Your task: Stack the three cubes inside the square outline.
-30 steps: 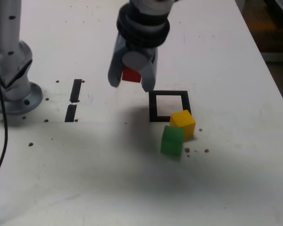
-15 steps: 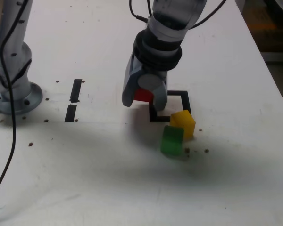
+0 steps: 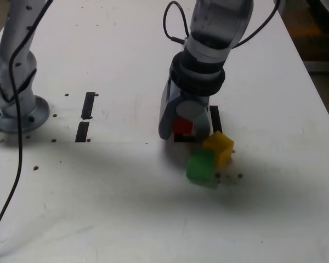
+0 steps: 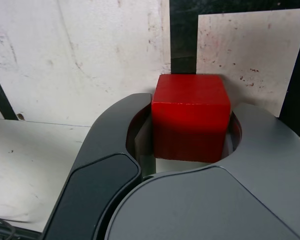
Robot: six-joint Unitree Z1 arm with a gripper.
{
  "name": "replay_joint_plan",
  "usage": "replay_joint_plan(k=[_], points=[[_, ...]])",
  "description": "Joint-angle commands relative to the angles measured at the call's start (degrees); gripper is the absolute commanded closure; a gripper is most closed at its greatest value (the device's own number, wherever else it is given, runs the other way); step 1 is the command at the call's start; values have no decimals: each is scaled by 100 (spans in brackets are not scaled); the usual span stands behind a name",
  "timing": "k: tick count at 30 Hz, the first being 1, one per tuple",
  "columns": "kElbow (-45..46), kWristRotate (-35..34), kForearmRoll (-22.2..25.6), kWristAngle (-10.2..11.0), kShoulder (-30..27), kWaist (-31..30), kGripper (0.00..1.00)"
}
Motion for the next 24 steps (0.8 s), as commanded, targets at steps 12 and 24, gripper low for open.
replay_joint_plan(k=[12,24], points=[[-19,114,-223,170,-37,42,75],[-10,175,-444,248,-112,61,71]])
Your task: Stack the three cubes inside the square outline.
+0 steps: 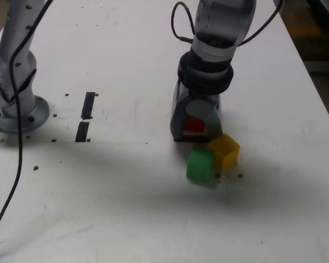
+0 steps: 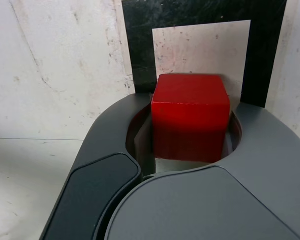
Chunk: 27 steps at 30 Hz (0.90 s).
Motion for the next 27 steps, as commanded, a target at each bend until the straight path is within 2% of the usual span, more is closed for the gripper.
replay_joint_plan(k=[1,5,19,27], points=[[-3,14,-39,6,-70,23,71],[8,20,-80,6,-83,36,66],[212,21,-359,-21,-165,40,23],[343,1,-351,77,-301,65,12]])
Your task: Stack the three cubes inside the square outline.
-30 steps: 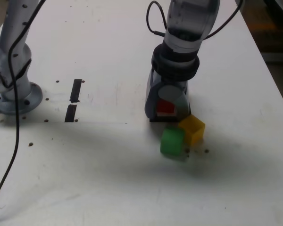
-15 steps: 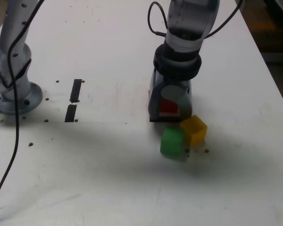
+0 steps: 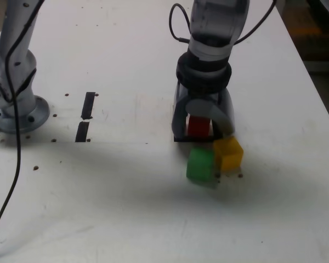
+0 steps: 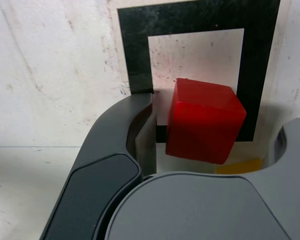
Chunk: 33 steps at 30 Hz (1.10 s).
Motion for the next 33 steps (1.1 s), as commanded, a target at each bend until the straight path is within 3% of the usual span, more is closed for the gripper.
replay_joint_plan(k=[1,9,20,26,33], points=[[15,-61,83,79,-151,10,12],[-10,-331,635,470,-722,-4,11],[-562,-303,1116,637,-1119,-353,9],[-923,110,1228,640,-1026,-656,4],[-1067,1080,1273,730,-917,-827,1]])
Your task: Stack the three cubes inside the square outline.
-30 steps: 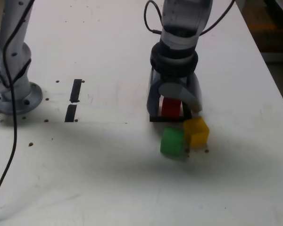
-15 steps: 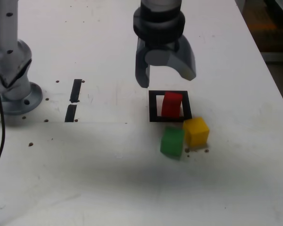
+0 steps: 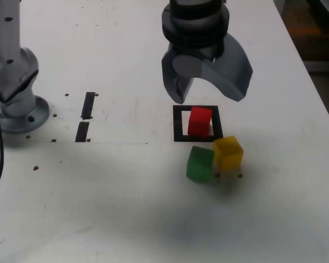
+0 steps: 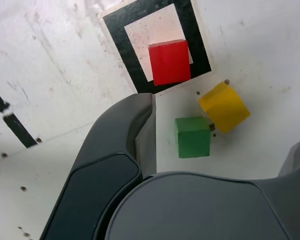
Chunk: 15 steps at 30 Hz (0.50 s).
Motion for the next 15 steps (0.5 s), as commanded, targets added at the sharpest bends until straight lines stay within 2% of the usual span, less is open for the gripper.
replay_joint_plan(k=[1,9,15], points=[[-13,229,9,39,63,-9,1],[-42,1419,-1,311,383,-30,0],[-408,2318,-52,459,620,-74,0]])
